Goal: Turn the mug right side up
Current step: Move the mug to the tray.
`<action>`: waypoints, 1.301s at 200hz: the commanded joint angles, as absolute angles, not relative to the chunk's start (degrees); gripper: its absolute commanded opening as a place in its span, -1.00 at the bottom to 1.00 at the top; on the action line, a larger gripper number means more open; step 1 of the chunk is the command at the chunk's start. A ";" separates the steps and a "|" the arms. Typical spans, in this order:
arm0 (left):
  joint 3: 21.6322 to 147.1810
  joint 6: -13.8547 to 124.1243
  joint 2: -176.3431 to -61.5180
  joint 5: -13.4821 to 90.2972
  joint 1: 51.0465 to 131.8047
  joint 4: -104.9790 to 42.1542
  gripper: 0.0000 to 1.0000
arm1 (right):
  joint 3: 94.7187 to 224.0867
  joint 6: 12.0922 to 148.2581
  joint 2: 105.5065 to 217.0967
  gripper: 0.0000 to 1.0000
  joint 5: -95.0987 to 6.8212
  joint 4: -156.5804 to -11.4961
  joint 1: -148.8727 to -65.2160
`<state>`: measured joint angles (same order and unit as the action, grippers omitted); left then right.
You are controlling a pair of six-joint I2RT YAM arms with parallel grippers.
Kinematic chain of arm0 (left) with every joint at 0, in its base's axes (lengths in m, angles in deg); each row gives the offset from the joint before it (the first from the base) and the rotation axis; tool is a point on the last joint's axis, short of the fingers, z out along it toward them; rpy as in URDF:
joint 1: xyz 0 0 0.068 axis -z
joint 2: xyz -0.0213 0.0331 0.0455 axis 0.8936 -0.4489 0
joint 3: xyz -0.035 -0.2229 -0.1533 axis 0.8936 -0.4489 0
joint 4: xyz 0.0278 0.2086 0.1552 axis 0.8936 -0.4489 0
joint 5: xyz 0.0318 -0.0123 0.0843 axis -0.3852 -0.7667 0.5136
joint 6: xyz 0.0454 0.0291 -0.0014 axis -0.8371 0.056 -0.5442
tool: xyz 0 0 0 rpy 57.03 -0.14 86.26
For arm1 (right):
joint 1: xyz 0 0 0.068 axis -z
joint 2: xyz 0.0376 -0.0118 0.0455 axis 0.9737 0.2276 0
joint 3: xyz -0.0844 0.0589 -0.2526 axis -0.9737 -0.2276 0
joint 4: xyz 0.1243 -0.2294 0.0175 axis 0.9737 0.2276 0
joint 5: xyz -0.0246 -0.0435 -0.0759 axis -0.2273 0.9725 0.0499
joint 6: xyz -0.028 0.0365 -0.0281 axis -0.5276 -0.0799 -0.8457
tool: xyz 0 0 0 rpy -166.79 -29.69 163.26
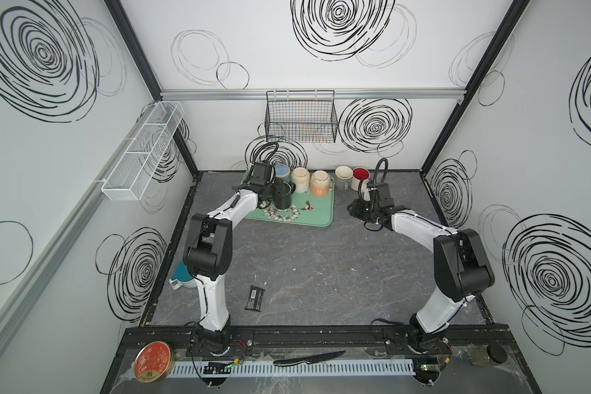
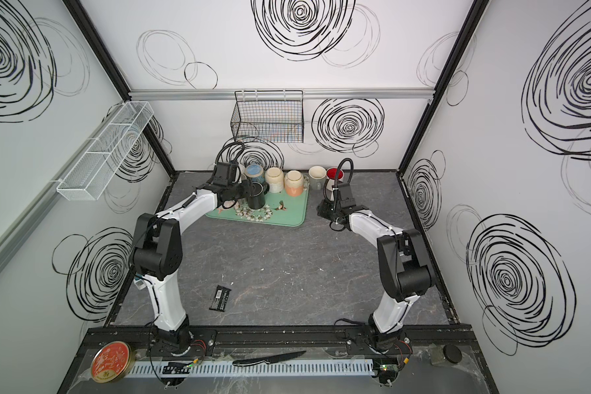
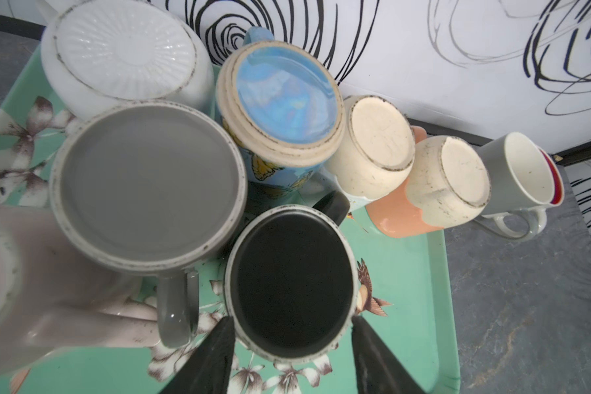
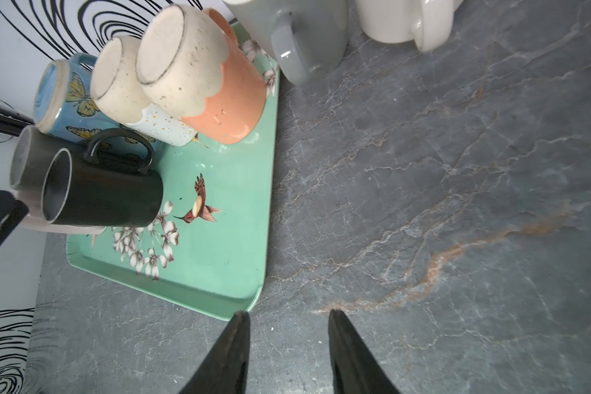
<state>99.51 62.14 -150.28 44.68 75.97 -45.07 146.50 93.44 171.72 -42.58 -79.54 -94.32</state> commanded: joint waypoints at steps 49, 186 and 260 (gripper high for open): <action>102.12 68.50 -154.87 43.44 73.79 -36.41 0.14 | 146.27 93.13 169.60 -0.14 -42.14 -80.10 -94.60; 96.97 63.13 -153.46 43.76 80.32 -40.16 -0.07 | 146.74 93.24 170.37 -0.14 -43.44 -80.15 -95.36; 91.36 58.13 -147.46 45.86 83.38 -41.52 0.01 | 152.01 93.11 175.23 -0.14 -44.49 -79.49 -99.10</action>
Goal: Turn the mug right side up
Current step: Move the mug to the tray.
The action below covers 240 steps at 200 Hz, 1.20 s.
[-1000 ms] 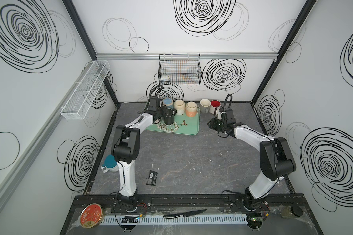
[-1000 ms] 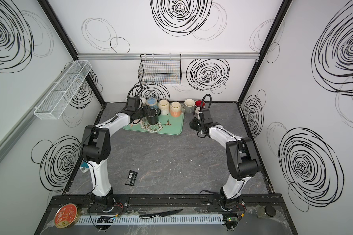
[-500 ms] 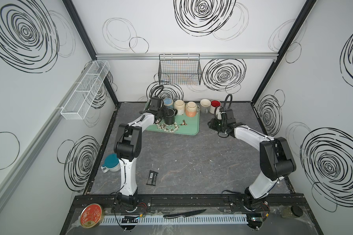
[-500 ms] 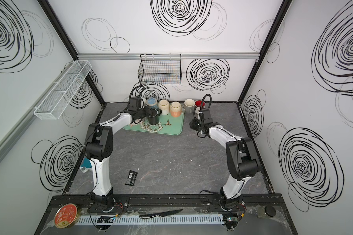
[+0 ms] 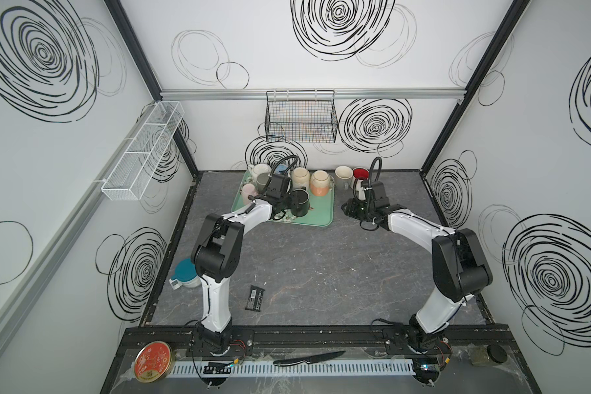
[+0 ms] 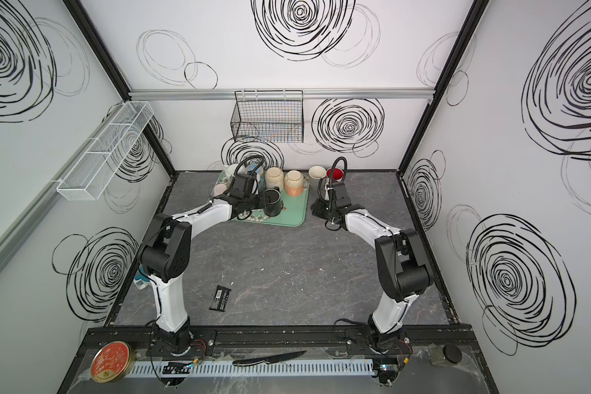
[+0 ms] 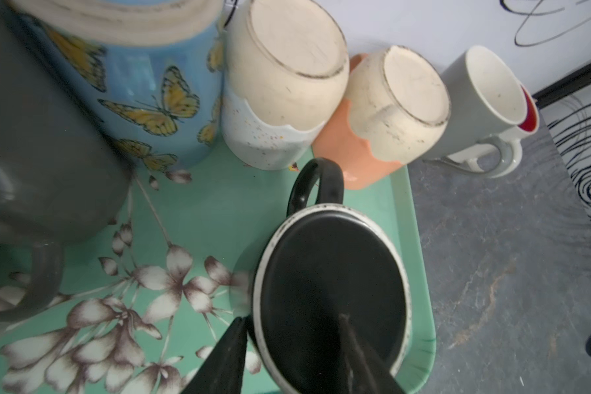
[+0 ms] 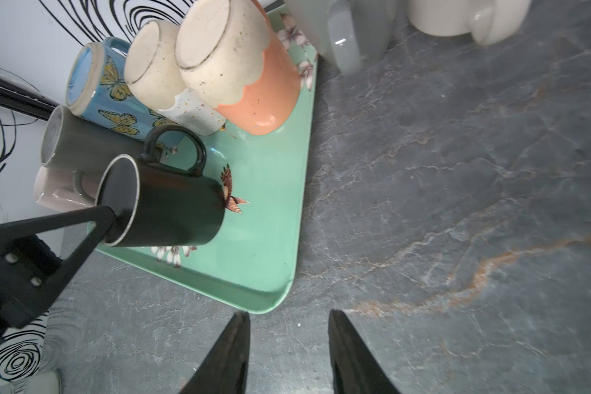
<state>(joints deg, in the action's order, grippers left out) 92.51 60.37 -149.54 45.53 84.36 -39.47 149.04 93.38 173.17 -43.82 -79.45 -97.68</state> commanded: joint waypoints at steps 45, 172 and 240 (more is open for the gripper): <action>95.94 59.40 -149.55 44.26 81.44 -41.38 0.16 | 155.31 93.94 179.48 -0.14 -45.91 -79.38 -101.12; 112.02 49.38 -163.65 32.38 87.46 -49.56 0.00 | 157.65 94.77 180.70 -0.14 -49.12 -78.21 -99.47; 111.56 45.28 -158.09 33.24 88.07 -50.26 0.17 | 160.76 94.67 182.51 -0.14 -50.90 -78.85 -96.00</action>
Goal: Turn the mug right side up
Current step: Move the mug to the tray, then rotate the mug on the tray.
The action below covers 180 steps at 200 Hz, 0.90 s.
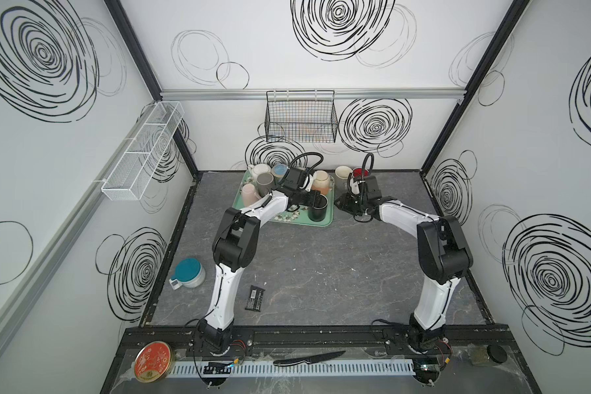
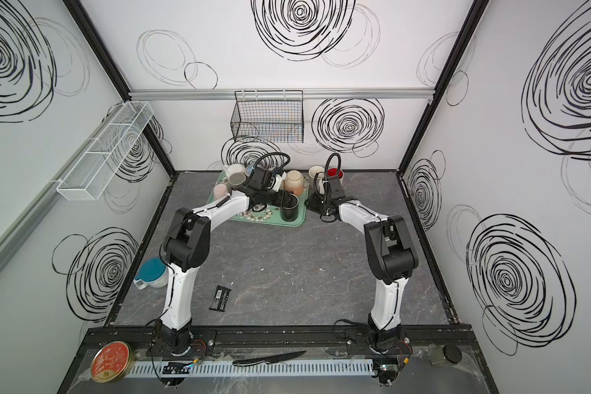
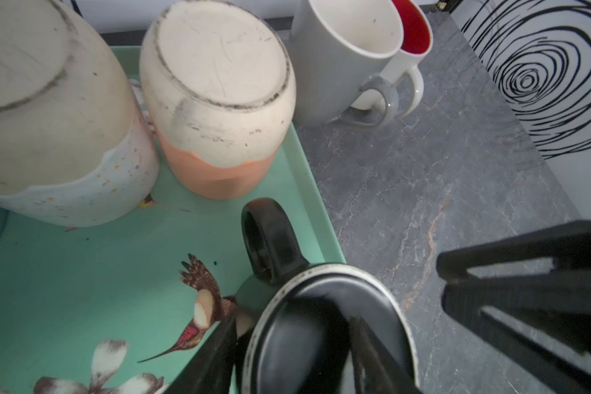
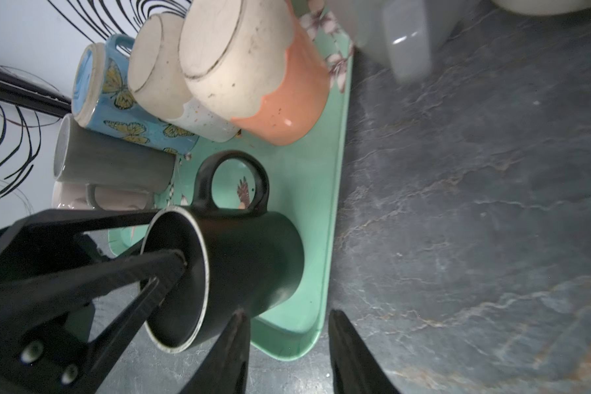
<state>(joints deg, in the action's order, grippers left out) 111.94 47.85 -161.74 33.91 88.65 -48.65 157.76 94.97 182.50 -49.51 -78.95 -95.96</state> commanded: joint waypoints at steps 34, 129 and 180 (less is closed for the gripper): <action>104.50 48.52 -151.89 32.81 86.80 -45.41 0.17 | 168.74 92.56 187.96 -0.14 -53.16 -77.59 -95.99; 78.53 61.82 -143.87 32.01 94.15 -26.12 0.09 | 197.63 79.91 208.00 -0.32 -67.09 -68.16 -98.25; 78.20 71.62 -149.51 29.25 95.73 -17.67 0.08 | 198.64 77.55 209.98 -0.38 -69.10 -65.16 -98.64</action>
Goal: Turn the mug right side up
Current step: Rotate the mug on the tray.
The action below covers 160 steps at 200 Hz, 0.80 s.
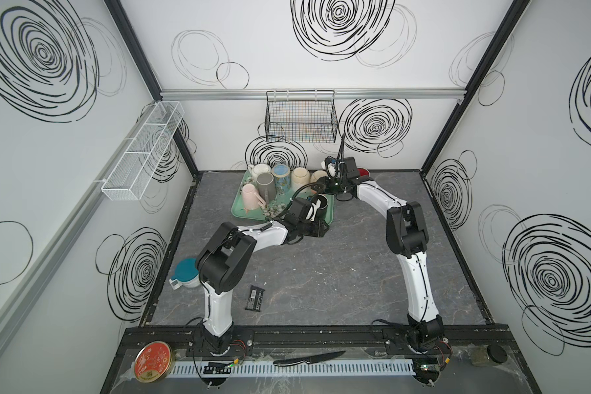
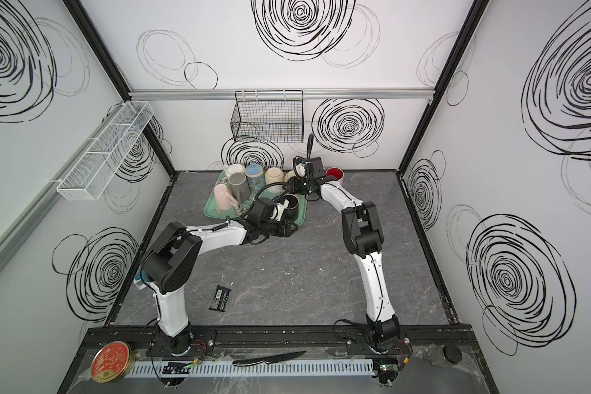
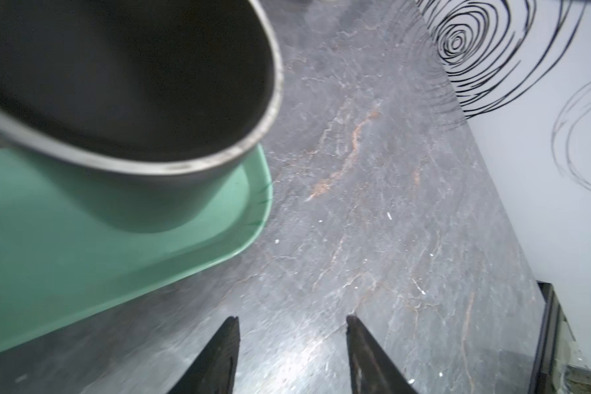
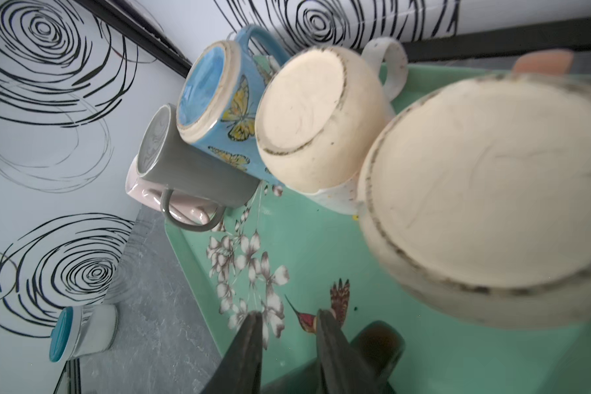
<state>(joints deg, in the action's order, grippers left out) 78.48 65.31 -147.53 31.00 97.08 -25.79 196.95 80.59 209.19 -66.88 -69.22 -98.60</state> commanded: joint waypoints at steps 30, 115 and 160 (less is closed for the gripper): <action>77.19 73.71 -149.59 29.89 93.65 -15.71 0.08 | 197.89 76.09 209.18 -0.44 -68.01 -62.16 -98.11; 75.01 75.80 -148.00 30.65 88.76 -14.50 0.08 | 194.58 74.21 206.29 -0.46 -65.85 -57.64 -96.44; 77.44 75.89 -148.70 30.95 87.76 -15.63 0.09 | 192.40 74.00 204.33 -0.46 -63.64 -56.16 -96.13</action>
<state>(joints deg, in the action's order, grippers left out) 75.44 75.43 -149.52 30.34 88.41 -16.96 194.57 75.33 206.63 -66.58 -62.20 -96.44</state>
